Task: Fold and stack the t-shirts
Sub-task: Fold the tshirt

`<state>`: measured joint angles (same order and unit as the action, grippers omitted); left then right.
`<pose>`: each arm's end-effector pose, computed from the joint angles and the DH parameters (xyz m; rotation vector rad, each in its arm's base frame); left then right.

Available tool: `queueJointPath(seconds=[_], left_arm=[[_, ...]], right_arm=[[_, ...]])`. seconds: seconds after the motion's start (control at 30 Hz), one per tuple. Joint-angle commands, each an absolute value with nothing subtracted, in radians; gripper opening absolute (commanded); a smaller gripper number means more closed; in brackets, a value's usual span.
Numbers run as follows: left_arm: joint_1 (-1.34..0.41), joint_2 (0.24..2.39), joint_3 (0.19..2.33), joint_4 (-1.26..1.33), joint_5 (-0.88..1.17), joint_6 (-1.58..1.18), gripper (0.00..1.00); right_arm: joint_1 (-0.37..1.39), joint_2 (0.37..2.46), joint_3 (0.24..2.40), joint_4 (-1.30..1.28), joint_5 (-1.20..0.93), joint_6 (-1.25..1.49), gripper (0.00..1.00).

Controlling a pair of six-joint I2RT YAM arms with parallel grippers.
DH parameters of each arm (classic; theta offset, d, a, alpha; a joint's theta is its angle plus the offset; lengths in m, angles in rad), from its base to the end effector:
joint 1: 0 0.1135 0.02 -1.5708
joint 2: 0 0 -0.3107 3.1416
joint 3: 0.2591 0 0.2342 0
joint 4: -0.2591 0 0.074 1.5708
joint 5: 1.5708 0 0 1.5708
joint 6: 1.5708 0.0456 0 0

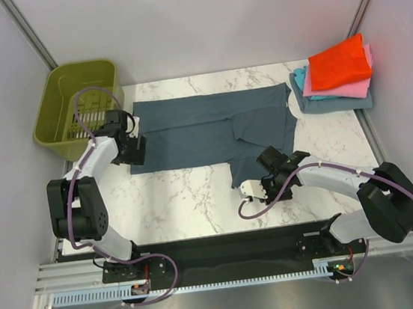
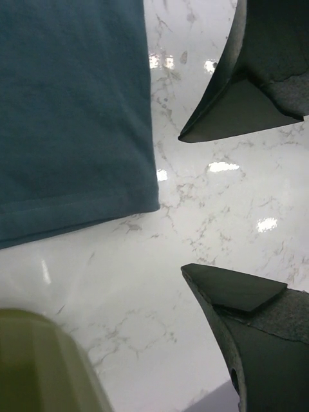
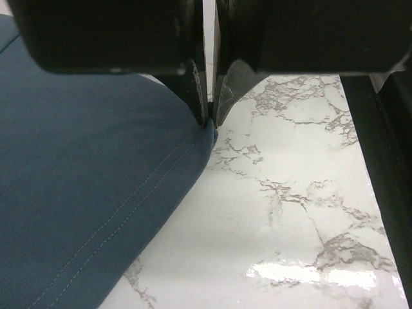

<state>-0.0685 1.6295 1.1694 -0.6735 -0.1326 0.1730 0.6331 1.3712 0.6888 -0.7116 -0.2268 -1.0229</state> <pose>0.3178 -0.0158 0.2689 0.2862 2.6895 0.2107 0.1493 0.1223 0.2052 -2.1650 1.9481 0.2754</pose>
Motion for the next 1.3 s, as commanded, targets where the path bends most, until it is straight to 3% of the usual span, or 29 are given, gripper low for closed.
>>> queueJointPath(seconds=[0.0, 0.17, 0.73, 1.27], left_arm=[[-0.061, 1.588, 1.114, -0.73, -0.049, 0.084, 0.83], [-0.038, 1.603, 1.106, -0.744, -0.006, 0.086, 0.79], [-0.012, 1.805, 1.213, -0.742, -0.006, 0.08, 0.79], [-0.009, 1.816, 1.226, -0.742, -0.006, 0.08, 0.79]], right_arm=[[0.637, 1.352, 0.693, -0.653, -0.201, -1.017, 0.09], [0.637, 1.342, 0.695, -0.655, -0.19, -1.003, 0.08], [0.635, 1.348, 0.712, -0.657, -0.176, -0.973, 0.07], [0.635, 1.35, 0.703, -0.63, -0.178, -0.942, 0.07]])
